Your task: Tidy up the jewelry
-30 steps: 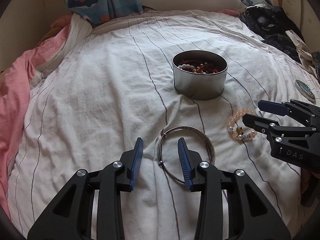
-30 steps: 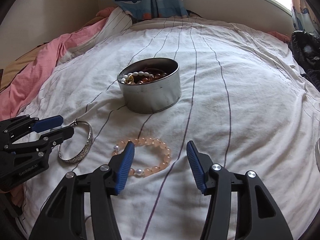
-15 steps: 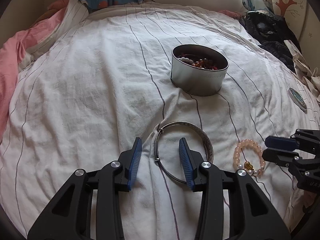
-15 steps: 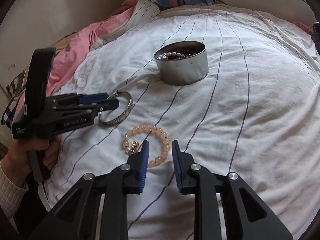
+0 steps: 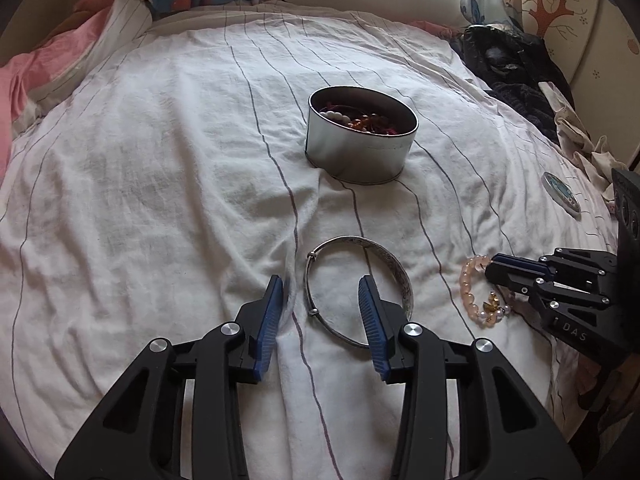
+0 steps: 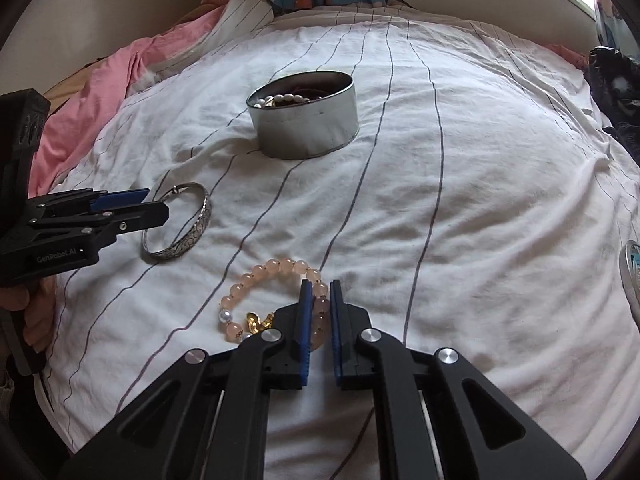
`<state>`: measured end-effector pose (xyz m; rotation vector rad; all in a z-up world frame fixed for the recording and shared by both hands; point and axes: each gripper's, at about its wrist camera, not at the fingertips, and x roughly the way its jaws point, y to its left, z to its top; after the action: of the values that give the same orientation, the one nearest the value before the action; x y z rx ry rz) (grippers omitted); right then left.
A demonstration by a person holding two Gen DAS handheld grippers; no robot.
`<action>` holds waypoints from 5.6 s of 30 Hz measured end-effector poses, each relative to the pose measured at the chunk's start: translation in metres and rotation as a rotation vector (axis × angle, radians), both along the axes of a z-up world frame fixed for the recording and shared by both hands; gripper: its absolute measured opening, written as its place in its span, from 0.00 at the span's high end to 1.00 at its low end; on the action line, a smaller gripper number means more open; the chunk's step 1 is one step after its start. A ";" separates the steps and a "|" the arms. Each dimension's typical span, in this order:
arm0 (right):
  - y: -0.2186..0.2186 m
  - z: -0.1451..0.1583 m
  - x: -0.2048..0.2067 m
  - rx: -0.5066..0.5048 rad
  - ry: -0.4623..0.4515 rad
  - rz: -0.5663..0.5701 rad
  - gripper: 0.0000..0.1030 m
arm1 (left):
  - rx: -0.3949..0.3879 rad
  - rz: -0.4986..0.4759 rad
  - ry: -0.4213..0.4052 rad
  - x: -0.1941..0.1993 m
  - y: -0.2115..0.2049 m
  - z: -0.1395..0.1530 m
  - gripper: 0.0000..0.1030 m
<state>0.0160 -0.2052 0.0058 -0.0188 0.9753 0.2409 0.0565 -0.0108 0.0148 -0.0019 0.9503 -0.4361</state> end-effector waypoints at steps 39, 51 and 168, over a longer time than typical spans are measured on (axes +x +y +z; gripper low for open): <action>0.004 0.006 -0.009 0.034 -0.083 -0.019 0.92 | 0.061 -0.001 -0.072 -0.009 -0.015 0.002 0.94; 0.004 -0.005 0.002 0.002 -0.014 -0.024 0.70 | 0.093 -0.044 -0.027 -0.003 -0.025 -0.008 0.80; -0.004 -0.005 0.005 0.026 -0.021 -0.055 0.65 | 0.085 -0.088 -0.031 -0.009 -0.032 -0.010 0.64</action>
<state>0.0207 -0.2093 0.0008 0.0293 0.9507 0.2026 0.0477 -0.0427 0.0050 0.1243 0.9403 -0.4754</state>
